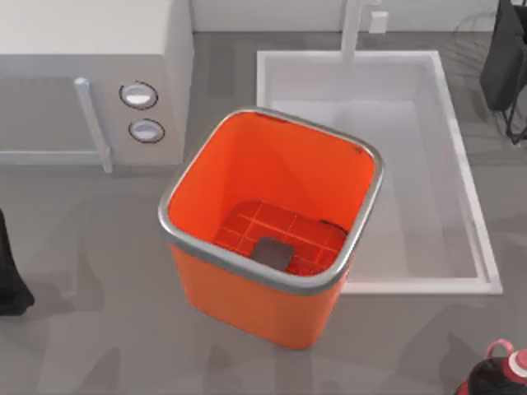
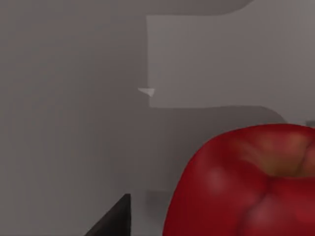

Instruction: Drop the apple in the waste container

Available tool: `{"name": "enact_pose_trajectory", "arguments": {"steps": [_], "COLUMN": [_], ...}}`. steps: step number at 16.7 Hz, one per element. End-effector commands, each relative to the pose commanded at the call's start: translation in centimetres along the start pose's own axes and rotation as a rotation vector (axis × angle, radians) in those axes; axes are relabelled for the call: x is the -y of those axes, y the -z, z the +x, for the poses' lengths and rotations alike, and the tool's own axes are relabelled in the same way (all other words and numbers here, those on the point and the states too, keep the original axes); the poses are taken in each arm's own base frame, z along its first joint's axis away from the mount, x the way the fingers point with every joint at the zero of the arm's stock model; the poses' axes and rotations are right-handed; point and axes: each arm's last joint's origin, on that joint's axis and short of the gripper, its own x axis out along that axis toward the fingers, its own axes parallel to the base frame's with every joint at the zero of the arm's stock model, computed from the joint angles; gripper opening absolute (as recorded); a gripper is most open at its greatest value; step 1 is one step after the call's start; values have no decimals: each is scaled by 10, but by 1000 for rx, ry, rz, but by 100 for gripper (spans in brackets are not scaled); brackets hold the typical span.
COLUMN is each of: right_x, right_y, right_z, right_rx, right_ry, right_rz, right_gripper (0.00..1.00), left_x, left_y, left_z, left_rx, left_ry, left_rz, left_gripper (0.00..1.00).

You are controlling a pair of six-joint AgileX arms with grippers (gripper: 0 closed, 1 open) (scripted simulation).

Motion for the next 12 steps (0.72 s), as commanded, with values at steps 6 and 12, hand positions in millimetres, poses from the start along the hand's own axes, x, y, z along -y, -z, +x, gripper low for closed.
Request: {"name": "enact_pose_trajectory", "arguments": {"steps": [6,12], "right_x": [0,0], "right_y": [0,0], "right_z": [0,0], "right_rx": [0,0], "right_ry": [0,0], "right_rz": [0,0], "right_gripper": [25,0], "left_x": [0,0], "left_y": [0,0], "left_z": [0,0], "left_rx": [0,0], "left_ry": [0,0], "left_rz": [0,0], "left_gripper": [100,100]}}
